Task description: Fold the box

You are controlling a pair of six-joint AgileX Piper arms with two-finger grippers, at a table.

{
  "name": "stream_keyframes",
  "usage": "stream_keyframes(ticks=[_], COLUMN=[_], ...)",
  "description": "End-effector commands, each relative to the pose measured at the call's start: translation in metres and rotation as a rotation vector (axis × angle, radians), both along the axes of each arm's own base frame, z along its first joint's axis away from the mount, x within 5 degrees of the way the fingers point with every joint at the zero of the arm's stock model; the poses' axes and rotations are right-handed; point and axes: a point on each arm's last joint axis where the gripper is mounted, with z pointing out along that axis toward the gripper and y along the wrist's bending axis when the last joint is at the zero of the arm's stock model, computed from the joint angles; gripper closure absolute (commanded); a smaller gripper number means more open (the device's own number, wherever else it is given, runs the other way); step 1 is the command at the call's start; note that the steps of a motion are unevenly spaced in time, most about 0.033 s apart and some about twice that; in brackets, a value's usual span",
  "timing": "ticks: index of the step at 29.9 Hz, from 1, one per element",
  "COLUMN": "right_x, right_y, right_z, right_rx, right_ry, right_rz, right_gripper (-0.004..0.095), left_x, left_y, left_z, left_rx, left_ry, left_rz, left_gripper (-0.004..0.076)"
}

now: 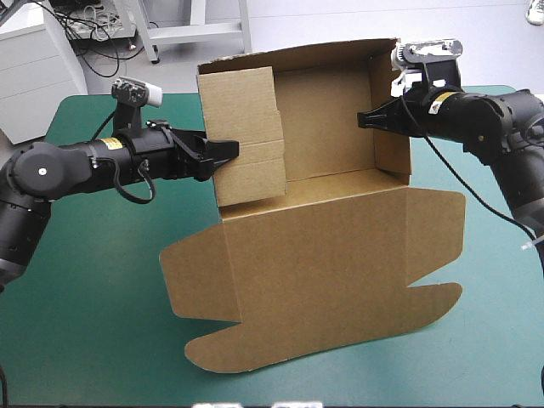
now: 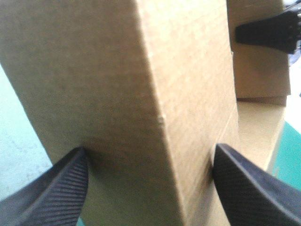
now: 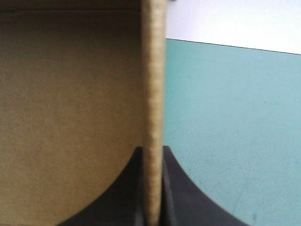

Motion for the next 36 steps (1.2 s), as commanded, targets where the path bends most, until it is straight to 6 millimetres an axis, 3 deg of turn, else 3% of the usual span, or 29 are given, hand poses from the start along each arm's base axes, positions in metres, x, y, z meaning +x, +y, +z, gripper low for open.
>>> stream_keyframes(ticks=[1, 12, 21, 36], right_x=[-0.011, -0.009, 0.000, -0.001], right_y=[0.000, 0.000, 0.000, 0.004], right_z=[0.027, 0.026, 0.015, 0.017], right_rx=[0.099, 0.104, 0.088, 0.151], right_ry=[-0.125, -0.117, -0.071, -0.060], right_rz=[-0.007, -0.019, -0.045, -0.028], right_gripper=[0.0927, 0.0927, 0.0927, 0.0927], left_x=[-0.001, 0.022, 0.020, 0.040], left_y=[-0.009, -0.037, -0.041, -0.051], left_z=[0.021, 0.019, 0.040, 0.014], left_rx=[0.021, 0.309, 0.224, 0.281], left_ry=[-0.036, -0.008, -0.046, 0.068], left_rz=[0.072, 0.263, 0.316, 0.356], left_gripper=[0.0201, 0.0237, 0.0257, 0.0295])
